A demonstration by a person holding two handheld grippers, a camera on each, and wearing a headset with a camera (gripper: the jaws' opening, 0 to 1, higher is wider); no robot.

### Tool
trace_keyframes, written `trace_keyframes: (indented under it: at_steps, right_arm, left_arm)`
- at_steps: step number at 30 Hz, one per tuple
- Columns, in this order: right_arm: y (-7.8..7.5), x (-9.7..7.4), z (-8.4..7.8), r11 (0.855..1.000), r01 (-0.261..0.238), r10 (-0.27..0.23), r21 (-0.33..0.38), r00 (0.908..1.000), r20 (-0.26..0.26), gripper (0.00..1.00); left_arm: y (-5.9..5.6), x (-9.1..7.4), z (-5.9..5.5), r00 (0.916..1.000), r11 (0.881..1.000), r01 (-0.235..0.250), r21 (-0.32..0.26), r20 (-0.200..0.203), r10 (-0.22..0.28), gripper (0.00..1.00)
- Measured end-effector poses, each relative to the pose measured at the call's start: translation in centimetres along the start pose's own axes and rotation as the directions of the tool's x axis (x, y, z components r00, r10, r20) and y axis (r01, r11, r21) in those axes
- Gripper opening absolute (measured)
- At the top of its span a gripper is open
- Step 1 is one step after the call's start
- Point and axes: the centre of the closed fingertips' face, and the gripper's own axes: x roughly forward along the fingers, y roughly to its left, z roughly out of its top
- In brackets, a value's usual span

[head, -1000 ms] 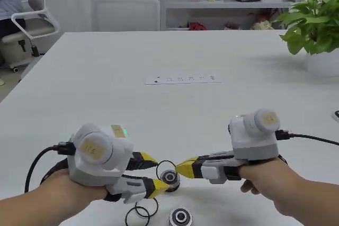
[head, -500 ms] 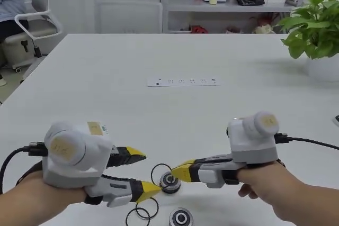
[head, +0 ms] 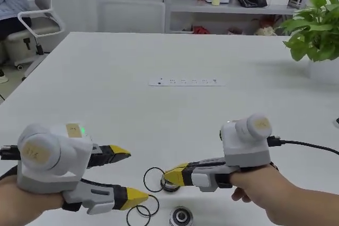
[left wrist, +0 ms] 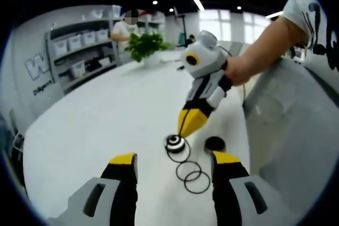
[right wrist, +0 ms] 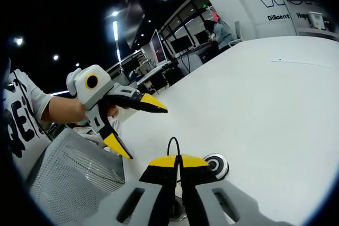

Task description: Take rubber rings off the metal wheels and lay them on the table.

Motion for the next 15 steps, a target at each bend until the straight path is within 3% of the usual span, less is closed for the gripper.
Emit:
trace_keyframes:
  at_steps: [15]
  right_arm:
    - [0.6, 2.3, -1.0, 1.0, -0.024, 0.024, 0.004, 0.9991, -0.035, 0.0]
  left_arm:
    - [0.5, -1.2, -1.3, 0.9994, 0.999, -0.034, -0.037, -0.003, 0.034, 0.61]
